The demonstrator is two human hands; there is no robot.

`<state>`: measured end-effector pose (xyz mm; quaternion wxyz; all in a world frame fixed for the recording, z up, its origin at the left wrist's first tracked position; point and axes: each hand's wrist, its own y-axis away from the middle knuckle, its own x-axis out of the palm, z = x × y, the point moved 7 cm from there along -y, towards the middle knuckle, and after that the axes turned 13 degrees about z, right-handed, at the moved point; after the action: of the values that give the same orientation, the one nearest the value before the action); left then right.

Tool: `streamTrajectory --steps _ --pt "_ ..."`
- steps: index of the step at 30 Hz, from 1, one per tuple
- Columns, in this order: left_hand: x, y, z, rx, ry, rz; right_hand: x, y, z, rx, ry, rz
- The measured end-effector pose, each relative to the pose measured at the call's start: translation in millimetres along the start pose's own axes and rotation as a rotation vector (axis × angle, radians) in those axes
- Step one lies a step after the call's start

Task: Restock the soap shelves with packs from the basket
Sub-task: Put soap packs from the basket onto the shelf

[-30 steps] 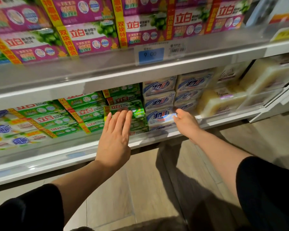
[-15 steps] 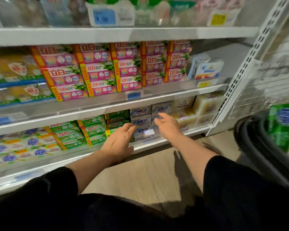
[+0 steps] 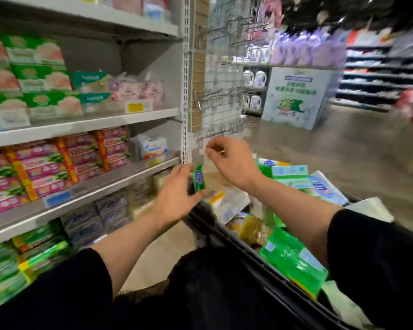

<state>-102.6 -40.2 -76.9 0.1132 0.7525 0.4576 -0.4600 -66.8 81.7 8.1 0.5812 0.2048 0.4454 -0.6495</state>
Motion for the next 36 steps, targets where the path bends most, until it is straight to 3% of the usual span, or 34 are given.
streamTrajectory --steps 5,10,13,16,19,23,25,28,30,33,36 --pt "21 -28 -23 -0.154 0.273 -0.058 -46 28 -75 0.25 0.005 -0.188" --pt "31 -57 -8 -0.395 0.59 0.028 -18 21 -123 0.474 -0.241 -0.029" --pt "39 -61 -5 -0.409 0.829 0.067 -5 17 -122 0.431 -0.33 0.062" --pt "47 -62 -7 -0.311 1.07 0.144 -2 22 -122 0.386 -0.483 0.076" --pt "46 -59 -11 -0.25 1.149 0.081 2 20 -122 0.369 -0.666 0.112" --pt "41 -51 -7 -0.293 1.181 0.006 4 22 -115 0.236 -0.861 0.241" --pt "36 -47 -3 -0.324 1.234 0.0 -4 22 -110 0.133 -0.711 0.273" --pt "28 -42 -3 -0.32 1.215 0.047 -24 9 -99 -0.005 -0.051 0.161" --pt "26 -39 -7 -0.295 1.14 0.088 -24 3 -89 -0.139 0.227 0.156" --pt "27 -36 -16 -0.238 1.067 0.159 -27 5 -90 -0.229 0.319 0.126" --pt "29 -28 -10 -0.248 0.91 0.097 -36 8 -97 -0.187 0.323 0.076"
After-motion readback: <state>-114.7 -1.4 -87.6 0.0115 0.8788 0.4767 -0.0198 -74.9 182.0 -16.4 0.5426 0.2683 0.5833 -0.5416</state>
